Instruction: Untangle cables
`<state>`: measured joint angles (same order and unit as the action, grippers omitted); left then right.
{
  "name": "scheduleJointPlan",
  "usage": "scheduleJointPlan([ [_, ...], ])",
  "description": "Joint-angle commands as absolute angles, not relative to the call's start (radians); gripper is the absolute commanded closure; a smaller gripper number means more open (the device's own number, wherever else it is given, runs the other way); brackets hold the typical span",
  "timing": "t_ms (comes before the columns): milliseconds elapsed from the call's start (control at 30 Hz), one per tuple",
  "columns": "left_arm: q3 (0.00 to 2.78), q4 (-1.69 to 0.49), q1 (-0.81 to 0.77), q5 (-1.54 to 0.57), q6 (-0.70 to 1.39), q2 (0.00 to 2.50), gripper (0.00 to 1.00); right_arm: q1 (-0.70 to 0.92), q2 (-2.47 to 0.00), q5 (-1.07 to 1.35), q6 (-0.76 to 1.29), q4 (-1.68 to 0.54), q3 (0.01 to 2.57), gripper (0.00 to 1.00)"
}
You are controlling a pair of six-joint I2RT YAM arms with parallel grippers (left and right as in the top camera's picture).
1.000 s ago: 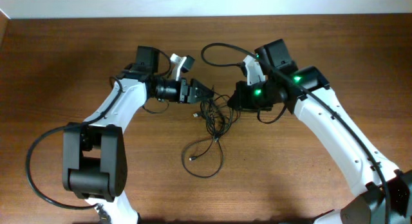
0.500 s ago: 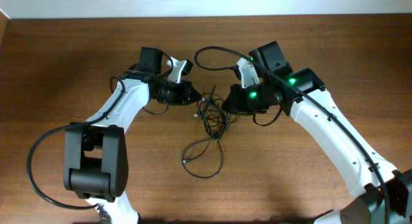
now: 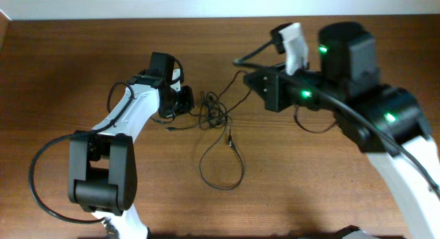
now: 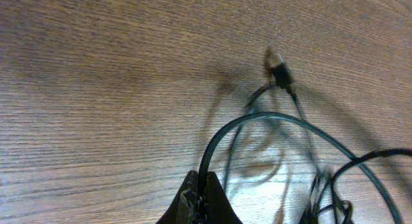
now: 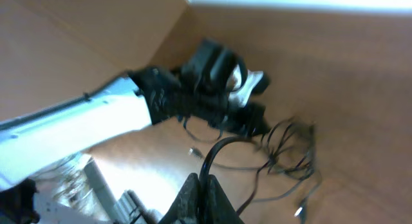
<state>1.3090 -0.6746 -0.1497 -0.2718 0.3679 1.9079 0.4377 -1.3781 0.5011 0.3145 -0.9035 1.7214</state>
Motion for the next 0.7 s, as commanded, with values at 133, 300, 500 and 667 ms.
scheduleJointPlan([
  [133, 1.323, -0.694, -0.148, -0.161, 0.434, 1.913, 0.99, 0.436, -1.191, -0.084, 0.288, -0.89, 1.753, 0.96],
  [300, 1.323, -0.697, -0.148, -0.153, 0.434, 1.913, 0.98, 0.436, -1.179, -0.603, 0.39, -0.932, 1.753, 0.96],
  [500, 1.323, -0.72, -0.129, -0.1, 0.482, 1.913, 0.97, 0.436, -1.18, -1.066, 0.529, -1.046, 1.752, 0.96],
  [667, 1.323, -0.719, -0.123, -0.112, 0.482, 1.913, 0.97, 0.437, -1.237, -0.558, 0.539, -1.171, 1.752, 0.8],
])
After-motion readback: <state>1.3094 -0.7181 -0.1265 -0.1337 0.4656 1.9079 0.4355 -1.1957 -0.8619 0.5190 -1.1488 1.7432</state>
